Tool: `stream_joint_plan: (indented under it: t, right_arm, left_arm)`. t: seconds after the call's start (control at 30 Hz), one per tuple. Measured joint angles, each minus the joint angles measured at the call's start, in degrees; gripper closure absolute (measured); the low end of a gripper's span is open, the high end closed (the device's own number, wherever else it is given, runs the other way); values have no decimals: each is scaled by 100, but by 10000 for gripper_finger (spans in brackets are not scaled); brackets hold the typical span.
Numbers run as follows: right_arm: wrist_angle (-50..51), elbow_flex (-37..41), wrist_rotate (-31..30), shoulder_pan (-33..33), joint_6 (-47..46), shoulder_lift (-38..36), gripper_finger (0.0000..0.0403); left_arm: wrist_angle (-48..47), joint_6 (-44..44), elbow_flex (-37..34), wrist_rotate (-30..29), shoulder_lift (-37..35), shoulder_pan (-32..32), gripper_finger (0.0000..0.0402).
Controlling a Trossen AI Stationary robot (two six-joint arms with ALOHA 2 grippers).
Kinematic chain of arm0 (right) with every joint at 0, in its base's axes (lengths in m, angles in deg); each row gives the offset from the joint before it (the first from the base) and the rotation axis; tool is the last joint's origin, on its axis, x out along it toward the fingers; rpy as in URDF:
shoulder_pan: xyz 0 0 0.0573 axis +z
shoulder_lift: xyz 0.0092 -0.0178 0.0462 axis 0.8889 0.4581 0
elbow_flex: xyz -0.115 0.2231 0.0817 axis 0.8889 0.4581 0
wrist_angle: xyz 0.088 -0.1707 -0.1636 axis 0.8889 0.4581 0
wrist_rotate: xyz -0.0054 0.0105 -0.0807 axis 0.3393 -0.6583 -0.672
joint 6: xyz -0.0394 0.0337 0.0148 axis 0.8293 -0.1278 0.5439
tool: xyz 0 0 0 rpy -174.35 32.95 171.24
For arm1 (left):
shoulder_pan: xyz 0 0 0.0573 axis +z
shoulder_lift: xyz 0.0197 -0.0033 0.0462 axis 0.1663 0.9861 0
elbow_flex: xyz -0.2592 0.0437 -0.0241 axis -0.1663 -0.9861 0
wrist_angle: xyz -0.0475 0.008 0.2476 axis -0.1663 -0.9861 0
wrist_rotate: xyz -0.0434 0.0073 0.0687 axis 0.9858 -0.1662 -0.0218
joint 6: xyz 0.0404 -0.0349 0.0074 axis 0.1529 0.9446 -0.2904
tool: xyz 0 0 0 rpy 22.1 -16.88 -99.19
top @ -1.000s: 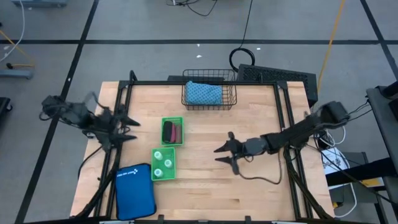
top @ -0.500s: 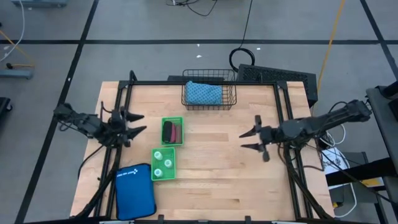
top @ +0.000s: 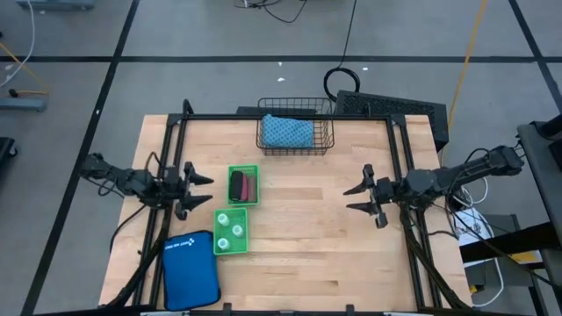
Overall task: Pick & Place Medicine items
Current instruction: Return to Home Position
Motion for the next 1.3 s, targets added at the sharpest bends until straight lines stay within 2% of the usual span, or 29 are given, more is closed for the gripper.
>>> stream_joint_plan:
  t: [0.1, 0.23, 0.4, 0.5, 0.63, 0.87, 0.97, 1.3]
  right_arm:
    - [-583, 481, 29, -97, -294, -99, 248]
    - [-1385, 1043, 455, -231, -416, -164, 248]
    - [-2010, 1678, 601, -524, -459, -242, 248]
    - [-1884, 1846, 730, -744, -460, -532, 248]
    - [-1393, 1909, 1058, -1056, -460, -1130, 248]
    - [105, 1920, 1040, -1506, -322, -2287, 248]
    - [297, 1926, 1049, -1596, -314, -2647, 248]
    - [554, 1932, 1036, -1597, -309, -2719, 248]
  left_arm:
    - [389, -71, -261, 340, -3, 131, 133]
    - [781, 4, -529, 565, -2, 304, 133]
    - [748, 138, -529, 831, 24, 510, 133]
    - [768, 102, -533, 1126, 19, 612, 133]
    - [739, 109, -533, 1168, 19, 730, 133]
    - [737, -163, -533, 1160, 22, 847, 133]
    - [736, -230, -533, 1117, 22, 851, 133]
    - [737, -195, -533, 1109, 26, 851, 133]
